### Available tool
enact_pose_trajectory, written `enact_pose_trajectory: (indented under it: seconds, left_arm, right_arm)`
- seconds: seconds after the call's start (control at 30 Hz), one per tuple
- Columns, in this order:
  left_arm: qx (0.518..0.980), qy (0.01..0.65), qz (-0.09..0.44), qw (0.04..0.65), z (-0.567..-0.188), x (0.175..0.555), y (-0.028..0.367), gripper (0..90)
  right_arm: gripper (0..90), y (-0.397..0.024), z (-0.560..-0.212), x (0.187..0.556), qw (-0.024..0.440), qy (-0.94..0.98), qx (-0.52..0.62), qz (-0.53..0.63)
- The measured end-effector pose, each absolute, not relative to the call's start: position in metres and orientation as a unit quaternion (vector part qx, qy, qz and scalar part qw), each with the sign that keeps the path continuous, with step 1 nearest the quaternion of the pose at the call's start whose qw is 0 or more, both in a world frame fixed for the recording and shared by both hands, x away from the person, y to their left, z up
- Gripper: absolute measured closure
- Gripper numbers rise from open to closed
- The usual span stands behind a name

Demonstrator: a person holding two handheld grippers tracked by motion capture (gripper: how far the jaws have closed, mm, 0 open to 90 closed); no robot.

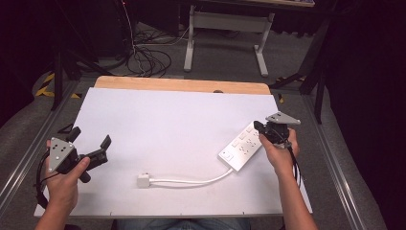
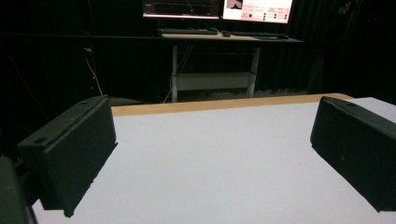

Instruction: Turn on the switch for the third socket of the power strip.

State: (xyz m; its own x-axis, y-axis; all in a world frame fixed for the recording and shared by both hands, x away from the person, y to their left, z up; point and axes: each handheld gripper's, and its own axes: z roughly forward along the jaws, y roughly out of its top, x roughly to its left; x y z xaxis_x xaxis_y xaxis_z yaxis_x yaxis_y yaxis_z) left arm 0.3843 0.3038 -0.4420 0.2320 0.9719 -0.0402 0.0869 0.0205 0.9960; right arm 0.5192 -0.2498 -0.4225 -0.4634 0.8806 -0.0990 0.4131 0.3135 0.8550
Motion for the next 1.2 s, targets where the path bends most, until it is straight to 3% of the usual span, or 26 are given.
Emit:
enact_pose_trajectory:
  seconds: [1.2]
  left_arm:
    - [0.569, 0.466, 0.408, 0.541, -0.442, 0.384, 0.305, 0.9]
  right_arm:
    - [90.0, -0.246, -0.436, 0.540, 0.281, 0.771, 0.441, 0.364]
